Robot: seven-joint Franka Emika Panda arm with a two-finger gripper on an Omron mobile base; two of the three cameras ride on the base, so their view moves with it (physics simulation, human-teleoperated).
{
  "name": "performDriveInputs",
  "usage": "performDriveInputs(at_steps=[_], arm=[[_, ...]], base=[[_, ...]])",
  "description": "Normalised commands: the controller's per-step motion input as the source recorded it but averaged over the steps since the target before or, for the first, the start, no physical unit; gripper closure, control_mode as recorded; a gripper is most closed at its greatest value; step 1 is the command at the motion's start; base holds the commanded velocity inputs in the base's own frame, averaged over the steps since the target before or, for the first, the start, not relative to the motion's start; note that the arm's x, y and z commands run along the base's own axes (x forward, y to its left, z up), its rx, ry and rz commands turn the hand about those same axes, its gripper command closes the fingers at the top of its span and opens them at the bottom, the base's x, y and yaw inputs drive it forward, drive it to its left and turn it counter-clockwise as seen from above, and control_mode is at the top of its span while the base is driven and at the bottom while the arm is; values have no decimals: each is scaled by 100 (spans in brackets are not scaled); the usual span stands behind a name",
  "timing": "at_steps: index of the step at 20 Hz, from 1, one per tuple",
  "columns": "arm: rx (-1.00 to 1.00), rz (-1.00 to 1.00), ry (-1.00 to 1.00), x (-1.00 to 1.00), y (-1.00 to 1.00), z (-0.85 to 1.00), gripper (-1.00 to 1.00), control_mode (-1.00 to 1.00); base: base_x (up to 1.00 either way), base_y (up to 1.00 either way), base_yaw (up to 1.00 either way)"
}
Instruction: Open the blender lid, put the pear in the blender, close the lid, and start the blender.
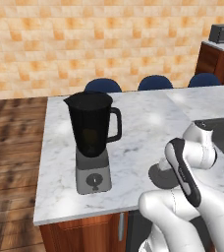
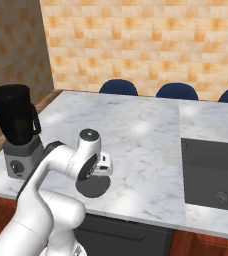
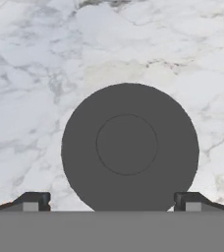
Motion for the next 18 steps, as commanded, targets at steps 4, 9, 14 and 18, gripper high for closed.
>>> performDriveInputs(at_steps=[4, 9, 14, 18], arm=[[0, -4, 4, 17, -8, -51, -100, -100], [0, -1, 1, 35, -3, -35, -100, -100], [-4, 0, 6, 30, 0, -49, -100, -100], [-6, -1, 4, -2, 4, -36, -100, -100]], base=[[0, 0, 0], [0, 0, 0], [0, 0, 0], [0, 0, 0]])
